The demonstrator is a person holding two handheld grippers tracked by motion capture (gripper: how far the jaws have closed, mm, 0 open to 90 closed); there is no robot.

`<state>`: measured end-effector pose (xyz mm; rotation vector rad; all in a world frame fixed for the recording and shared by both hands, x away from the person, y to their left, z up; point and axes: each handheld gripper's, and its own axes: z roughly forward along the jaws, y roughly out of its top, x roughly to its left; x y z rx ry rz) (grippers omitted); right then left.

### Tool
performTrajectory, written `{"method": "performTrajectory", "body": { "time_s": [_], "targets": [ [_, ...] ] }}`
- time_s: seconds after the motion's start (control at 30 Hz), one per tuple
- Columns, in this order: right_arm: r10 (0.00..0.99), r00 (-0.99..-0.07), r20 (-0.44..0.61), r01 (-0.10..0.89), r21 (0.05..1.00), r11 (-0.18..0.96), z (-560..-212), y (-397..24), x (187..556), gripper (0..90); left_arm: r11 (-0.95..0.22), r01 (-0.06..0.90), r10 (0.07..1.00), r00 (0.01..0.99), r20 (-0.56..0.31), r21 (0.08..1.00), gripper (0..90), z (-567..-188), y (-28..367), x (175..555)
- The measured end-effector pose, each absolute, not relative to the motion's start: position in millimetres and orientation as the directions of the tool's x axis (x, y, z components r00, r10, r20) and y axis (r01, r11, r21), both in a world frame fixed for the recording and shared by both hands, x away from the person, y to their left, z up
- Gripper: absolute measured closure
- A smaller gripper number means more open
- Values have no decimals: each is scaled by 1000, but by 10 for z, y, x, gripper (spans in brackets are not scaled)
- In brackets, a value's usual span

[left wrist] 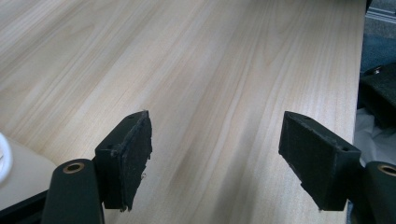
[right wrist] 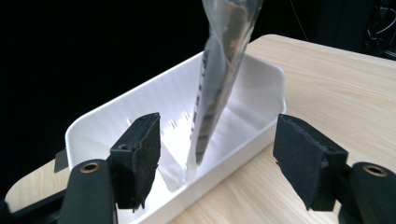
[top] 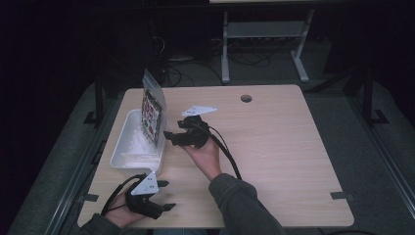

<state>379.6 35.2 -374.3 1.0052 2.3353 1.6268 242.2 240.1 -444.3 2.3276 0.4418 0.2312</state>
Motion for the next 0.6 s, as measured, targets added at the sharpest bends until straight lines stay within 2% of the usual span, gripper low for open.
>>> {"method": "performTrajectory", "body": {
  "time_s": [0.6],
  "targets": [
    [576,-759,304,475,863,170,-3837,-298,3651,301,-664,254,389,921,35,704,251,-4464,2391,2435]
  ]
}}
